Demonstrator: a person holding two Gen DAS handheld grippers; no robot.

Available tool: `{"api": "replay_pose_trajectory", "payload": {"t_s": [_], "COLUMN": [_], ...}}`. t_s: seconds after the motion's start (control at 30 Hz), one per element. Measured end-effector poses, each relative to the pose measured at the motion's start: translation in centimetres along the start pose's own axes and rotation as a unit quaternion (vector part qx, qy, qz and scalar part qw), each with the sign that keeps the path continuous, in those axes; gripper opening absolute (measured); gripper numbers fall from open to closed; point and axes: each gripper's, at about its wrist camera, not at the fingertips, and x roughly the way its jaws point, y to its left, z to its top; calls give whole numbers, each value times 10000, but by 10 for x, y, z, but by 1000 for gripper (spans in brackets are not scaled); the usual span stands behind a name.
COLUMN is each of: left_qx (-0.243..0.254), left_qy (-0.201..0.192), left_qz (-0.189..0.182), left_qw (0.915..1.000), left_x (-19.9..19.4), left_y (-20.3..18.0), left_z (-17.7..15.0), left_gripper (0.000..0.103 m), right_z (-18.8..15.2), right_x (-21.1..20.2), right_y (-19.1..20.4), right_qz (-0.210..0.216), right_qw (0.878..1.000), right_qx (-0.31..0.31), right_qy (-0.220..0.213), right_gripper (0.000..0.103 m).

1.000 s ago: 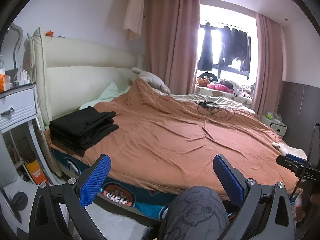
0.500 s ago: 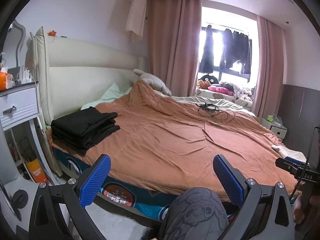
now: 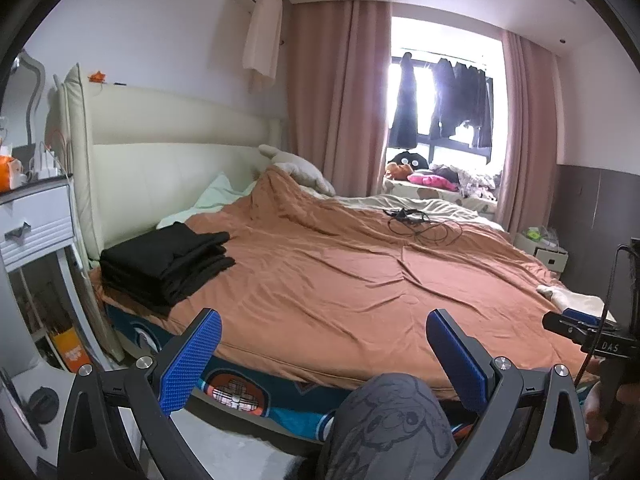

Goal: Fold large clothes

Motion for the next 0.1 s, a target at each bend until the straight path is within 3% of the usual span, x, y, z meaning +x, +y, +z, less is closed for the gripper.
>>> {"api": "replay_pose_trajectory", "payload": {"t_s": [0.1], "left_qx": [12], "left_qy": [-38], "left_qz": [10], "left_qw": [10000], "left_x": [-4], "left_y": [1], "left_z": [0], "left_gripper": [102], "right_z": [-1], "right_x": [-4], "right_y": [2], "right_qz": [-19], "right_qw": [10000], "right_qx": [-9], "right_qy": [-25], "right_gripper": [99]}}
